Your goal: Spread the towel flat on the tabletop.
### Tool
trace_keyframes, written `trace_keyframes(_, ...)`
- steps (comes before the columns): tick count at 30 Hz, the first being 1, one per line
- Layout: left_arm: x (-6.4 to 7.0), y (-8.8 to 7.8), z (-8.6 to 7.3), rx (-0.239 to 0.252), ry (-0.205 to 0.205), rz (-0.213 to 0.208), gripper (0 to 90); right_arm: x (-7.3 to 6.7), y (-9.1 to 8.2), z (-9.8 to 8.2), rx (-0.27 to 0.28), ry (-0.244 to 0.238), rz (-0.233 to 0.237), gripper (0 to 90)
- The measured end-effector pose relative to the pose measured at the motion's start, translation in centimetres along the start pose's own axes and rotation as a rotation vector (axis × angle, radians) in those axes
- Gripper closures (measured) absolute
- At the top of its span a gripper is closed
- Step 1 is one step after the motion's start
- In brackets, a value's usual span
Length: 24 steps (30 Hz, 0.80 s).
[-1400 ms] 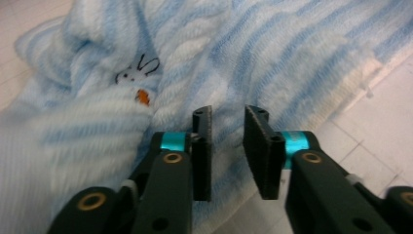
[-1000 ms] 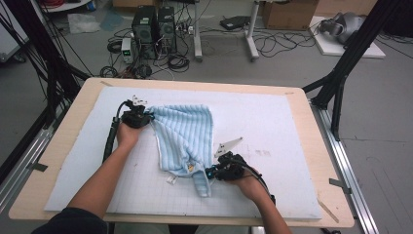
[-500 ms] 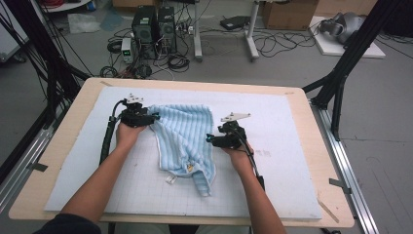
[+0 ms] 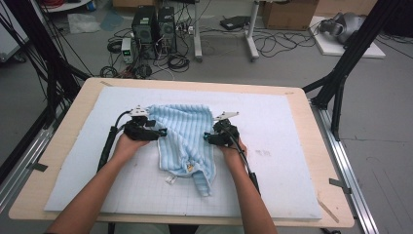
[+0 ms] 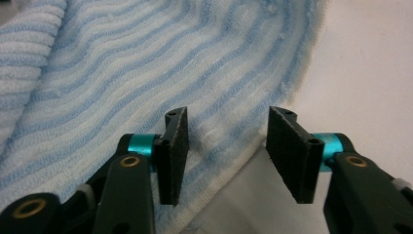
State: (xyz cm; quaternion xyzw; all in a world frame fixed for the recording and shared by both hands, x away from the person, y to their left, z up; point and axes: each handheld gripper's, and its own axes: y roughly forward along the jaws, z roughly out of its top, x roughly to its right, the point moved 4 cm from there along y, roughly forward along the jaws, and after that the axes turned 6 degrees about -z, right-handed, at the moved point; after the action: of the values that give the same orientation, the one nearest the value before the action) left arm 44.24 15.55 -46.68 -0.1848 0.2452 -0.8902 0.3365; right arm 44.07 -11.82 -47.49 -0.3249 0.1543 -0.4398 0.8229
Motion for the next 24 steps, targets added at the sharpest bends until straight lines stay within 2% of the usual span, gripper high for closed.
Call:
trace_keyframes(2, 0.5, 0.8, -0.4, -0.051, 0.042, 0.010, 32.5, 0.3, -0.1, 0.0, 0.002, 0.021, 0.015, 72.3)
trace_keyframes(4, 0.9, 1.0, -0.4, -0.065, 0.095, 0.040, 39.3, 0.4, -0.1, 0.0, -0.001, 0.035, 0.054, 84.1)
trace_keyframes(5, 1.0, 1.0, -0.3, -0.062, 0.110, 0.034, 51.4, 0.3, 0.0, 0.1, -0.002, 0.028, 0.060, 85.0)
trace_keyframes(6, 1.1, 1.1, -0.2, -0.065, 0.134, 0.046, 65.1, 0.3, 0.0, 0.2, -0.003, 0.022, 0.055, 85.5)
trace_keyframes(7, 1.0, 1.1, -0.1, -0.068, 0.148, 0.055, 74.0, 0.3, 0.0, 0.2, -0.001, 0.018, 0.049, 85.7)
trace_keyframes(8, 0.8, 1.3, 0.1, -0.069, 0.147, 0.063, 78.9, 0.5, 0.0, 0.2, 0.002, 0.013, 0.040, 85.8)
trace_keyframes(10, 0.1, 1.5, 0.7, -0.046, 0.117, 0.079, 80.6, 1.1, 0.1, 0.3, 0.010, 0.026, 0.005, 85.8)
trace_keyframes(13, -1.1, 1.8, 1.5, -0.036, 0.103, 0.120, 80.8, 2.4, 0.2, 0.6, 0.027, 0.048, -0.060, 85.8)
trace_keyframes(15, -2.1, 2.0, 2.2, -0.008, 0.070, 0.139, 80.8, 3.3, 0.3, 1.0, 0.042, 0.066, -0.102, 85.8)
trace_keyframes(18, -3.0, 2.3, 3.0, -0.015, 0.062, 0.144, 81.9, 4.6, 0.8, 1.9, 0.061, 0.103, -0.146, 85.8)
trace_keyframes(20, -3.2, 2.5, 3.4, -0.006, 0.072, 0.152, 82.3, 4.9, 0.9, 2.5, 0.070, 0.099, -0.174, 85.8)
trace_keyframes(24, -3.7, 3.0, 4.0, 0.035, 0.061, 0.160, 82.3, 5.6, 1.4, 3.8, 0.087, 0.088, -0.245, 85.7)
